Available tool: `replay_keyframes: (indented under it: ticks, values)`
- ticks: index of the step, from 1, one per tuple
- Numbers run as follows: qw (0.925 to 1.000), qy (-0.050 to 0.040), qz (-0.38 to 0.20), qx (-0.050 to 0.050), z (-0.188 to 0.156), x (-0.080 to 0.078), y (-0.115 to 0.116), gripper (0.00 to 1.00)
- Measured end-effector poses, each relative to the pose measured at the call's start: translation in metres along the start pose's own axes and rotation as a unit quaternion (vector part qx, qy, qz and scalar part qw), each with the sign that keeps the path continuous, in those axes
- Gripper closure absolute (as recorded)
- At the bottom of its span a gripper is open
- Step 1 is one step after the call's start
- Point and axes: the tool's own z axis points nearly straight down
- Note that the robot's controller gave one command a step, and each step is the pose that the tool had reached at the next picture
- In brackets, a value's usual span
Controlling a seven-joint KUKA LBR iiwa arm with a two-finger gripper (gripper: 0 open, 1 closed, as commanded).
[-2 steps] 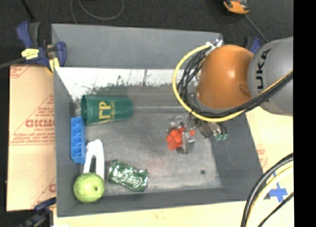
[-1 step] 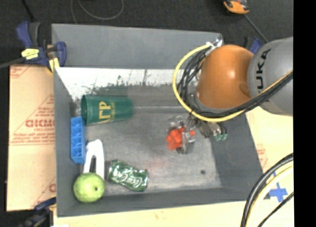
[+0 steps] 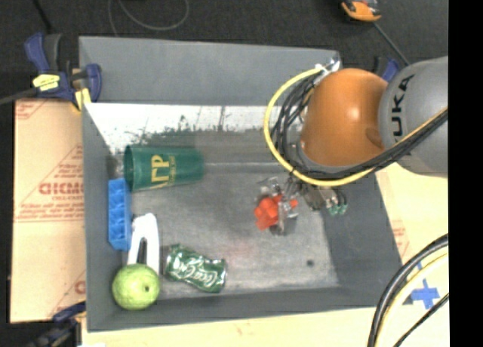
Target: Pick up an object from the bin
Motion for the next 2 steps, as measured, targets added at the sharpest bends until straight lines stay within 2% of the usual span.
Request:
replay_keyframes:
  ticks: [2]
  values:
    - [1.0,0.0,0.0,0.0,0.0,0.0,0.0,1.0]
